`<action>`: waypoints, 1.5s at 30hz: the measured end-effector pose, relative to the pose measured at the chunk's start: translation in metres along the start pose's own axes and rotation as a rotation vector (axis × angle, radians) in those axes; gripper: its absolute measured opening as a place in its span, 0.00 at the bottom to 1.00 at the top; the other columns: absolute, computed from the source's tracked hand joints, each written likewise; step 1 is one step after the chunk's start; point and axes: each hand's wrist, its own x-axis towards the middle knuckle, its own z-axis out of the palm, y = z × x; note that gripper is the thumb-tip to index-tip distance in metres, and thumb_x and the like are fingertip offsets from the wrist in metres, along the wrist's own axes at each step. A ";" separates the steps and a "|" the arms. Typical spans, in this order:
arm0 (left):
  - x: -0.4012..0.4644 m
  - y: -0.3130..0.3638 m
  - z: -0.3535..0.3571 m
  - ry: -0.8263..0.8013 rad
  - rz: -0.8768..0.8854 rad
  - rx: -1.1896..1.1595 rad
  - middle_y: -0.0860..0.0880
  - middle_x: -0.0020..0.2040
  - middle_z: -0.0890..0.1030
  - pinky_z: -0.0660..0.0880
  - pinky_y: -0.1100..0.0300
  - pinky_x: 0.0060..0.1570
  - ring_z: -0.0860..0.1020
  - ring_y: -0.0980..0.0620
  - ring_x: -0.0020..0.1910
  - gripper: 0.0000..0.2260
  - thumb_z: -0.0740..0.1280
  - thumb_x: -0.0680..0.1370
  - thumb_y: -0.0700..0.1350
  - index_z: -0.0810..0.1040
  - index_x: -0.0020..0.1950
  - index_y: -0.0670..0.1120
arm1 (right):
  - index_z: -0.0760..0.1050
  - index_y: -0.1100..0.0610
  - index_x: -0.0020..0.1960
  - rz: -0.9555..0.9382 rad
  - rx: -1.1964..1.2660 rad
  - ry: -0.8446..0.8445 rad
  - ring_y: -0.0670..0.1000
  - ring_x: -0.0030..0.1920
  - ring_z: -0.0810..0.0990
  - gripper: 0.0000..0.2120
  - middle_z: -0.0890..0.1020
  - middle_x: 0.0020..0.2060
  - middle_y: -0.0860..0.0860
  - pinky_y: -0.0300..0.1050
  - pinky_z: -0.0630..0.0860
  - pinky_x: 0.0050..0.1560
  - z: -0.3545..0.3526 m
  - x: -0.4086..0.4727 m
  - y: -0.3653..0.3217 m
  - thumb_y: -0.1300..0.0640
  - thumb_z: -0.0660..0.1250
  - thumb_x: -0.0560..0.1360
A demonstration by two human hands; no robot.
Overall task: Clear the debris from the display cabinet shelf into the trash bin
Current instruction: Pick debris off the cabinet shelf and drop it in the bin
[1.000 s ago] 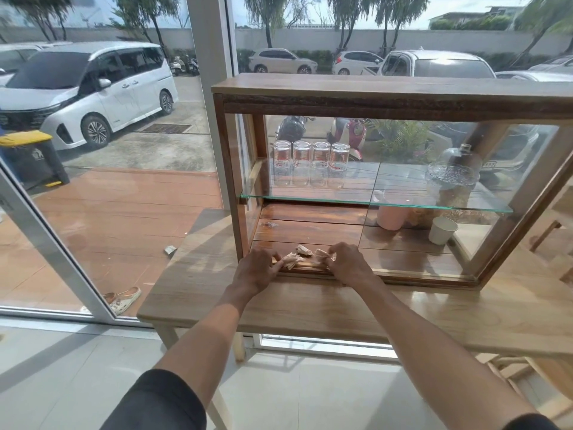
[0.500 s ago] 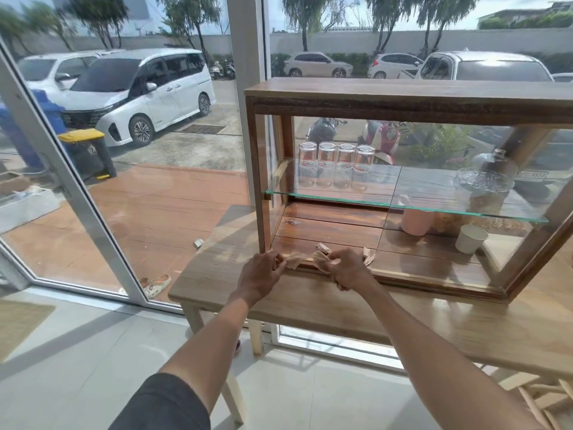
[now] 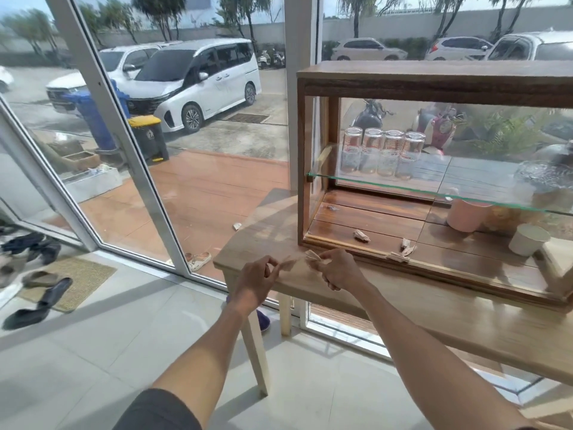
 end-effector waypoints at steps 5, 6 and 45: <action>-0.022 -0.039 -0.040 0.045 -0.048 -0.006 0.54 0.35 0.82 0.79 0.54 0.37 0.79 0.54 0.33 0.09 0.65 0.78 0.58 0.79 0.48 0.54 | 0.83 0.57 0.53 -0.109 -0.046 -0.046 0.45 0.22 0.72 0.16 0.78 0.26 0.49 0.41 0.71 0.26 0.046 -0.002 -0.037 0.45 0.72 0.75; -0.024 -0.051 -0.051 0.069 -0.055 0.016 0.53 0.36 0.82 0.79 0.53 0.37 0.80 0.53 0.35 0.09 0.66 0.78 0.58 0.79 0.49 0.54 | 0.84 0.57 0.52 -0.119 -0.038 -0.057 0.45 0.23 0.72 0.16 0.79 0.26 0.49 0.41 0.71 0.27 0.059 -0.002 -0.047 0.45 0.73 0.75; -0.371 -0.356 -0.082 -0.049 -0.947 0.068 0.50 0.44 0.84 0.79 0.50 0.47 0.81 0.45 0.47 0.08 0.64 0.78 0.54 0.79 0.54 0.55 | 0.85 0.60 0.49 -0.110 -0.468 -0.749 0.40 0.16 0.71 0.17 0.72 0.24 0.45 0.36 0.70 0.26 0.502 -0.095 0.003 0.45 0.73 0.74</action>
